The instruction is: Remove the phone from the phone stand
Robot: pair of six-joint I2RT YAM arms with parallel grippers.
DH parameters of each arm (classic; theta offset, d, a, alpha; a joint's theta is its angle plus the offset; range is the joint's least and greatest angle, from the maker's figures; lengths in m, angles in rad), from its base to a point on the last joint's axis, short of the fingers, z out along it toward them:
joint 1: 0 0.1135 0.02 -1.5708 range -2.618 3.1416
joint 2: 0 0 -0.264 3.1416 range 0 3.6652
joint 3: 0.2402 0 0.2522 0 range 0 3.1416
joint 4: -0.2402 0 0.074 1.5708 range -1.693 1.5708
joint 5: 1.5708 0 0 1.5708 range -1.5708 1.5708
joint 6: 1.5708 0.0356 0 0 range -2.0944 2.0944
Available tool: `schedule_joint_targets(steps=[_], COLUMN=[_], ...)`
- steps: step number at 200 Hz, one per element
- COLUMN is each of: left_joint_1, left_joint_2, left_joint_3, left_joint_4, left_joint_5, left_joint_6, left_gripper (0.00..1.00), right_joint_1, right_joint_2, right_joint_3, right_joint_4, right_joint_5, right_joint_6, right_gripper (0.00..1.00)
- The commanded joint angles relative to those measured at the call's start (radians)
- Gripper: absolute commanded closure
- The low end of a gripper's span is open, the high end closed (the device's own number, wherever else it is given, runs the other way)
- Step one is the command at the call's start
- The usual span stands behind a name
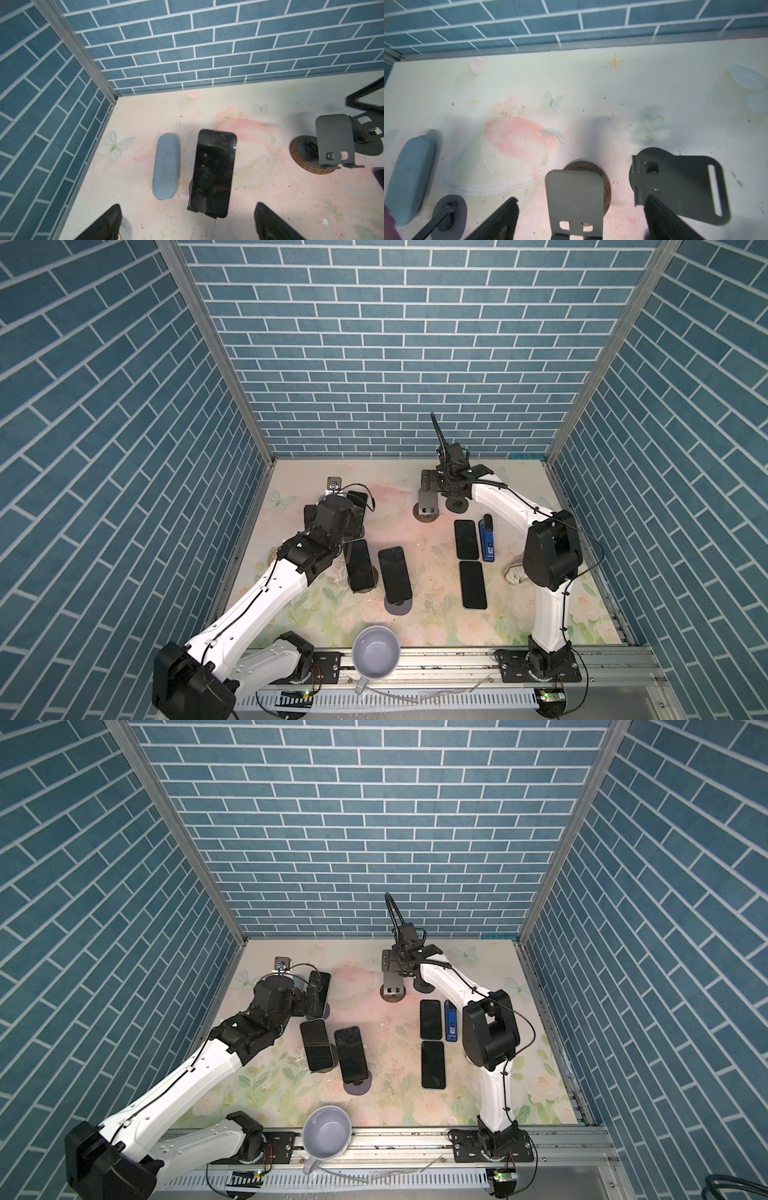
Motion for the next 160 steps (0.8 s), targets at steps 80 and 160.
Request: schedule_joint_targets(steps=[80,160], left_joint_1=[-0.154,-0.348], left_joint_2=[0.213,0.29], left_joint_3=[0.253,0.339], left_joint_4=[-0.393,-0.571], left_joint_5=[-0.002,-0.024], left_joint_6=[-0.316,-0.598], left_gripper=[0.0,0.0], right_joint_1=[-0.005,-0.02], right_joint_2=[-0.303,-0.443], right_joint_3=[-0.445,-0.629], right_joint_4=[0.159,0.176], right_joint_5=[0.26,0.322], right_joint_6=[0.004,-0.019], right_gripper=[0.05,0.05])
